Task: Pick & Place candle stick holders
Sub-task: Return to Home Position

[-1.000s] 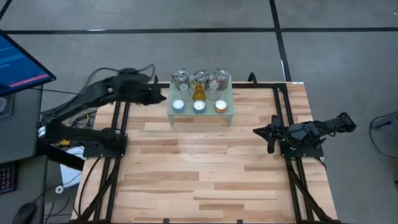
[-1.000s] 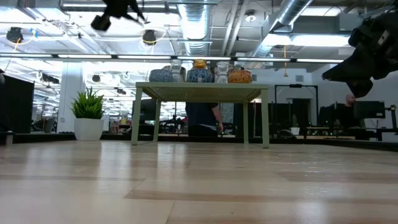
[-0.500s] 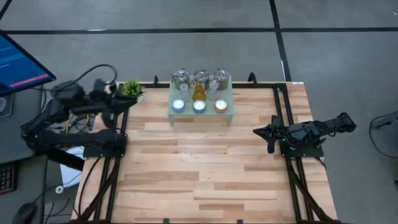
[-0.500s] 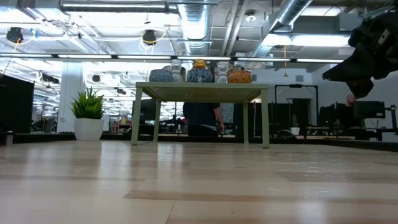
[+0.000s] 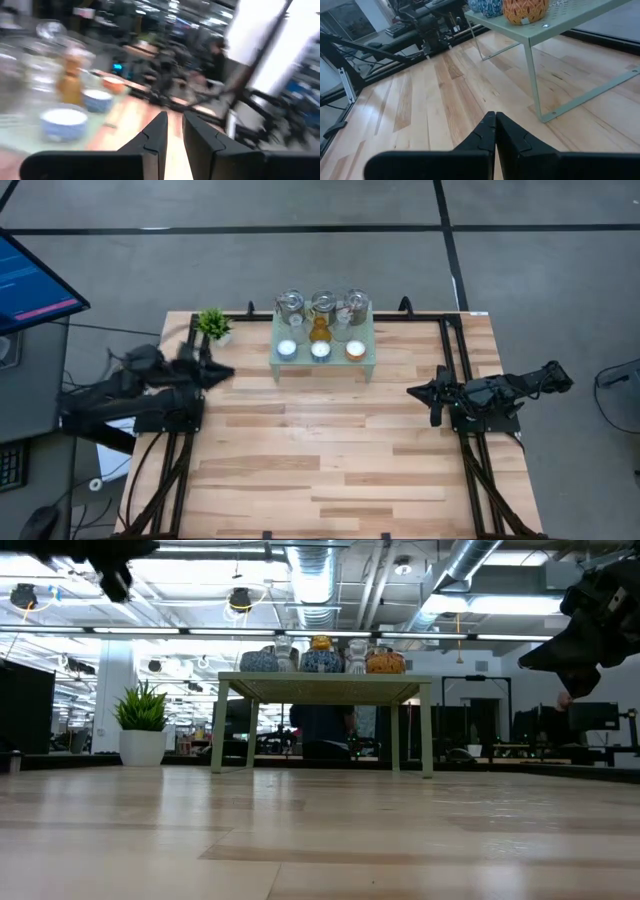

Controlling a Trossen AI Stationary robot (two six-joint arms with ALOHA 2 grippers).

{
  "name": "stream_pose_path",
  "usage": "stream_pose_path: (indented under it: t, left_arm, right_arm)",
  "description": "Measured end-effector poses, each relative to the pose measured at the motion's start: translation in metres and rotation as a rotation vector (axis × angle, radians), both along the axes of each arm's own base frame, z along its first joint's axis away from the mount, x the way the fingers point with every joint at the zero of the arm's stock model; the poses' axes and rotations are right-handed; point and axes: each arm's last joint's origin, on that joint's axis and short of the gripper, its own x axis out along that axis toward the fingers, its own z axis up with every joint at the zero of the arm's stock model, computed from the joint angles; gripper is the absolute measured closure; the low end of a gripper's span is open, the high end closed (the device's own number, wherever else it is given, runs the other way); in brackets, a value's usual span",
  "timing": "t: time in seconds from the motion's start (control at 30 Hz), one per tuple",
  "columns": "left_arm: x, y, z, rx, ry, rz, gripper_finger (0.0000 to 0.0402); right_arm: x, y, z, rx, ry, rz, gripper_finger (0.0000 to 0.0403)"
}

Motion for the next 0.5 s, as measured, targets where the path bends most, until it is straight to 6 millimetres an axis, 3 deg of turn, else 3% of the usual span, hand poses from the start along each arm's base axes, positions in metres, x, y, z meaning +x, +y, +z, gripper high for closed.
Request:
stream_pose_path:
  t: [0.2, 0.5]
  left_arm:
    - [0.010, -0.006, -0.046, 0.017, -0.084, -0.229, 0.0344]
    - [0.009, -0.011, -0.071, 0.075, -0.147, -0.318, 0.0344]
  right_arm:
    - [0.000, 0.000, 0.000, 0.000, 0.000, 0.000, 0.0403]
    - [0.000, 0.000, 0.000, 0.000, 0.000, 0.002, 0.0403]
